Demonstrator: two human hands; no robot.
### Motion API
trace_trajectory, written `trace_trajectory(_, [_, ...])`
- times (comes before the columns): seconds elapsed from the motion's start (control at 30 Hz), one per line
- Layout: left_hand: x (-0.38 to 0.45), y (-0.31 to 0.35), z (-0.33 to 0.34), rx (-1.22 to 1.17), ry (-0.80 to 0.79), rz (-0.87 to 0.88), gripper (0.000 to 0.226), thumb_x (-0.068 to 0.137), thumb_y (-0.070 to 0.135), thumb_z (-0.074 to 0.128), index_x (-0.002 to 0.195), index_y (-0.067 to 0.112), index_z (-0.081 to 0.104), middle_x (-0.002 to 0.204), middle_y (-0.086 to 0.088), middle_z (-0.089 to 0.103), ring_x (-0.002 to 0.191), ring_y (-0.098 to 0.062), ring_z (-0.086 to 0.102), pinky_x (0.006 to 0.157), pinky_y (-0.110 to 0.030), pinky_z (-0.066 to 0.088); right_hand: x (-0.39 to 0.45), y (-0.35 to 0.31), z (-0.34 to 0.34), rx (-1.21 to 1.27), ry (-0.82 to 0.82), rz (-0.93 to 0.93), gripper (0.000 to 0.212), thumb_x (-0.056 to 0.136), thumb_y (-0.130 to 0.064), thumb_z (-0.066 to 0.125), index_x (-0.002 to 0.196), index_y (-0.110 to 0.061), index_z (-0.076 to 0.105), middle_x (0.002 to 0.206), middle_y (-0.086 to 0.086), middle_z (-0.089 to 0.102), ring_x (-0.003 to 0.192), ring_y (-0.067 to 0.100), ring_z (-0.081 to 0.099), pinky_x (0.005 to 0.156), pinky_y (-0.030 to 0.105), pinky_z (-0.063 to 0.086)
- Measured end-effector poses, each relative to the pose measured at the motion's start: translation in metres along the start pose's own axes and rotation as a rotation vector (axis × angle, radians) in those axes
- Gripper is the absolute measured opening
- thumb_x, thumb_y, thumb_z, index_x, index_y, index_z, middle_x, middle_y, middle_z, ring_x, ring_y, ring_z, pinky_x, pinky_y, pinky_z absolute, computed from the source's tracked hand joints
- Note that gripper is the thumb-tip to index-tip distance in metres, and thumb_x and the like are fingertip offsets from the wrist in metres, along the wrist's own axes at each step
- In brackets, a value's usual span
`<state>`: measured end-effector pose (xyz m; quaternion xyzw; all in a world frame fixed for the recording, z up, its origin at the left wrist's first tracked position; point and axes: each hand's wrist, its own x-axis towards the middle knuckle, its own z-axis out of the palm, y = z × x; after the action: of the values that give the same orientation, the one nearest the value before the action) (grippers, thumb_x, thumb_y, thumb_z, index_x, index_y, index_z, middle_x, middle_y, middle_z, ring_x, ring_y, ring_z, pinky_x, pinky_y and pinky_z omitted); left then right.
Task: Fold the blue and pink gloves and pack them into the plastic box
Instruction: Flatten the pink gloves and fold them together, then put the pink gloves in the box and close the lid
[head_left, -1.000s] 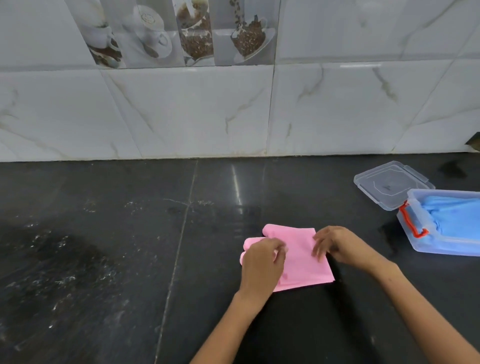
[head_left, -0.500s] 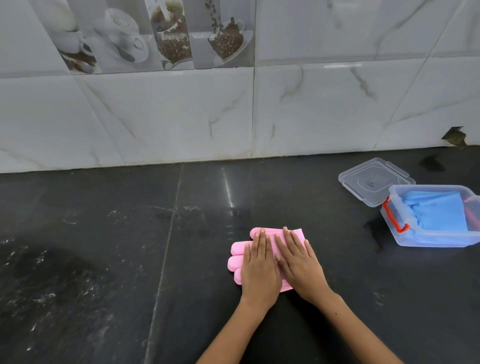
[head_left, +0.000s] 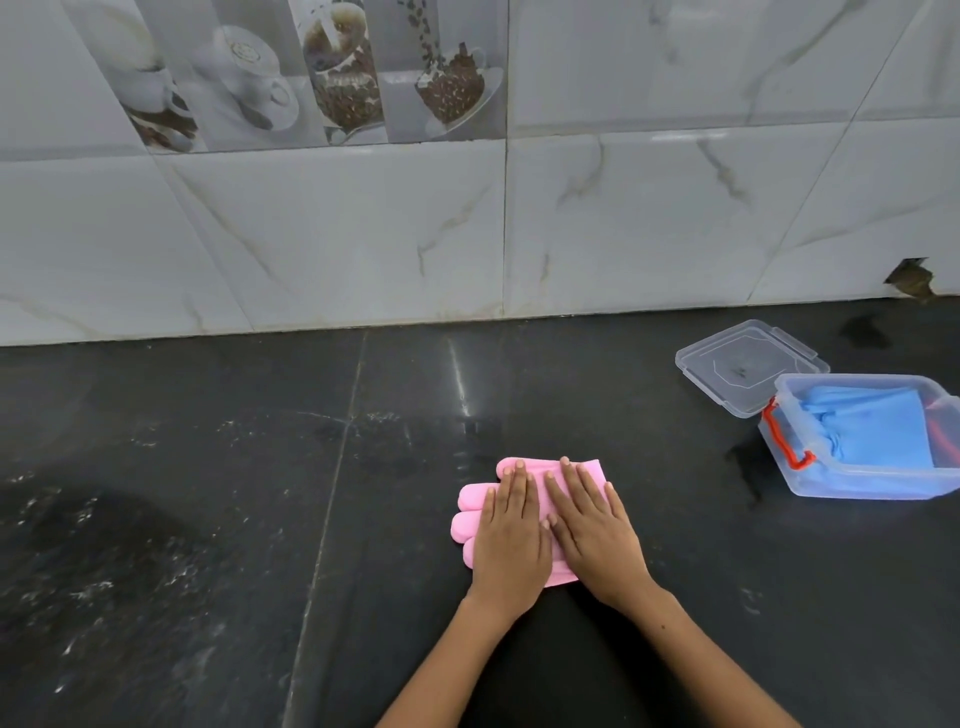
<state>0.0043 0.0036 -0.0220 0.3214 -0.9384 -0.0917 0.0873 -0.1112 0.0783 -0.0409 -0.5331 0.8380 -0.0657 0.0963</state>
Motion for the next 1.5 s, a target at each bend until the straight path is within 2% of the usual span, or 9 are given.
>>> trace_trajectory(0.07, [-0.002, -0.008, -0.008, -0.094, 0.015, 0.041, 0.050, 0.095, 0.021, 0.045, 0.143, 0.008, 0.038, 0.155, -0.015, 0.020, 0.144, -0.027, 0.021, 0.117, -0.036, 0.020, 0.000, 0.001, -0.011, 0.118, -0.026, -0.004, 0.054, 0.101, -0.036, 0.024, 0.149, -0.027, 0.001, 0.157, -0.002, -0.016, 0.146, 0.014, -0.009, 0.118, 0.038, -0.001])
trace_trajectory(0.17, [-0.009, -0.036, -0.019, -0.194, -0.040, -0.114, 0.050, 0.099, 0.020, 0.042, 0.147, 0.023, 0.030, 0.159, -0.014, 0.002, 0.147, -0.028, 0.001, 0.118, -0.038, 0.006, -0.005, 0.007, -0.031, 0.300, 0.068, 0.057, 0.049, 0.099, -0.023, 0.040, 0.146, -0.023, 0.027, 0.159, 0.003, 0.004, 0.146, 0.019, 0.011, 0.117, 0.039, 0.017])
trace_trajectory(0.3, [-0.020, -0.067, -0.035, -0.449, -0.129, -0.351, 0.055, 0.092, 0.014, 0.054, 0.142, 0.031, 0.039, 0.143, -0.017, 0.033, 0.135, -0.031, 0.034, 0.105, -0.033, 0.035, -0.015, 0.023, -0.046, 0.423, 0.090, 0.190, 0.046, 0.093, -0.014, 0.054, 0.138, -0.021, 0.045, 0.151, 0.006, 0.036, 0.138, 0.020, 0.034, 0.111, 0.033, 0.030])
trace_trajectory(0.37, [-0.021, -0.071, -0.038, -0.545, -0.206, -0.354, 0.055, 0.088, 0.012, 0.059, 0.139, 0.030, 0.045, 0.127, -0.009, 0.045, 0.121, -0.025, 0.049, 0.099, -0.029, 0.041, -0.015, 0.027, -0.050, 0.432, 0.028, 0.226, 0.046, 0.091, -0.015, 0.057, 0.136, -0.021, 0.048, 0.144, 0.006, 0.045, 0.132, 0.021, 0.043, 0.107, 0.033, 0.035])
trace_trajectory(0.5, [-0.018, -0.064, -0.037, -0.643, -0.183, -0.402, 0.054, 0.082, 0.004, 0.067, 0.130, 0.024, 0.056, 0.122, -0.003, 0.052, 0.110, -0.019, 0.054, 0.091, -0.024, 0.043, -0.011, 0.027, -0.053, 0.424, -0.023, 0.263, 0.045, 0.088, -0.013, 0.061, 0.132, -0.020, 0.053, 0.130, 0.005, 0.057, 0.110, 0.020, 0.058, 0.094, 0.030, 0.045])
trace_trajectory(0.7, [-0.022, -0.061, -0.035, -0.804, -0.074, -0.510, 0.050, 0.071, -0.004, 0.074, 0.116, 0.016, 0.066, 0.114, 0.000, 0.059, 0.087, -0.013, 0.057, 0.077, -0.021, 0.047, -0.006, 0.026, -0.053, 0.438, -0.001, 0.315, 0.046, 0.082, -0.006, 0.066, 0.125, -0.019, 0.059, 0.124, 0.004, 0.058, 0.104, 0.020, 0.059, 0.090, 0.035, 0.050])
trace_trajectory(1.1, [-0.021, -0.057, -0.054, -0.871, 0.008, -0.424, 0.051, 0.070, -0.005, 0.074, 0.118, 0.013, 0.066, 0.119, 0.004, 0.060, 0.084, -0.012, 0.059, 0.084, -0.028, 0.053, -0.011, 0.025, -0.061, 0.540, 0.139, 0.313, 0.044, 0.074, 0.003, 0.072, 0.114, -0.015, 0.067, 0.116, 0.001, 0.064, 0.084, 0.011, 0.057, 0.078, 0.021, 0.045])
trace_trajectory(1.33, [-0.010, -0.048, -0.079, -0.886, 0.004, -0.388, 0.054, 0.071, -0.005, 0.075, 0.120, 0.013, 0.064, 0.117, 0.002, 0.060, 0.083, -0.009, 0.058, 0.078, -0.020, 0.050, -0.014, 0.034, -0.084, 0.599, 0.193, 0.286, 0.044, 0.073, 0.003, 0.073, 0.112, -0.017, 0.069, 0.114, 0.002, 0.064, 0.087, 0.015, 0.060, 0.080, 0.022, 0.046])
trace_trajectory(1.5, [0.005, -0.024, -0.094, -0.925, -0.003, -0.343, 0.054, 0.070, -0.006, 0.075, 0.119, 0.015, 0.064, 0.114, 0.001, 0.063, 0.086, -0.007, 0.060, 0.082, -0.027, 0.054, -0.023, 0.053, -0.110, 0.593, 0.230, 0.317, 0.043, 0.075, -0.003, 0.075, 0.113, -0.021, 0.067, 0.117, 0.001, 0.064, 0.088, 0.012, 0.058, 0.080, 0.021, 0.045])
